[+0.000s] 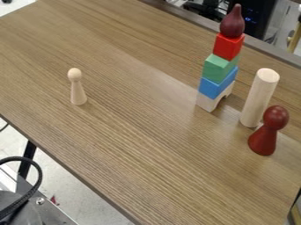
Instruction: Move the onion into the top of the white cylinder
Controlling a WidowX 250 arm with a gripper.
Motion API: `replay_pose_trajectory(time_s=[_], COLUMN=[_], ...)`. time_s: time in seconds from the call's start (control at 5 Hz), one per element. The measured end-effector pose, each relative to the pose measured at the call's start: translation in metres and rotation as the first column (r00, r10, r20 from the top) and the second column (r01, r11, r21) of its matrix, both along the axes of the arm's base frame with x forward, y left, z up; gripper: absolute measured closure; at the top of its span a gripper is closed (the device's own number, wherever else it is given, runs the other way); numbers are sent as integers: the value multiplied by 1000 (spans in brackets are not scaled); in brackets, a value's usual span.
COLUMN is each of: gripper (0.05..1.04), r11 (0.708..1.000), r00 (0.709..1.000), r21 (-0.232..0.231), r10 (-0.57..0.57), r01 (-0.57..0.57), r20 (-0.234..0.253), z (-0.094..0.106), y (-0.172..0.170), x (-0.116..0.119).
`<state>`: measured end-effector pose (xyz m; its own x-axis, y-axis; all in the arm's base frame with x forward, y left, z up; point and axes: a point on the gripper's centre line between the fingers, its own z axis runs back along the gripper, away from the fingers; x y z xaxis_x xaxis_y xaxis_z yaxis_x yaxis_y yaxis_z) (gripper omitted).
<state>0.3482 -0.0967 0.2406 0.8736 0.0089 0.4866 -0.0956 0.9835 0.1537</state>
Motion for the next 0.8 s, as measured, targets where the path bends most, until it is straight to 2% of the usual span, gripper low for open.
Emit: replay_pose_trajectory(time_s=[0.4,0.8], gripper=[85,85], r11=[1000,998], r00=[997,992], r21=[21,32], r10=[5,49], r01=[-4,-45], r20=[-71,-112], z=[-24,-38], y=[2,22], x=[5,13])
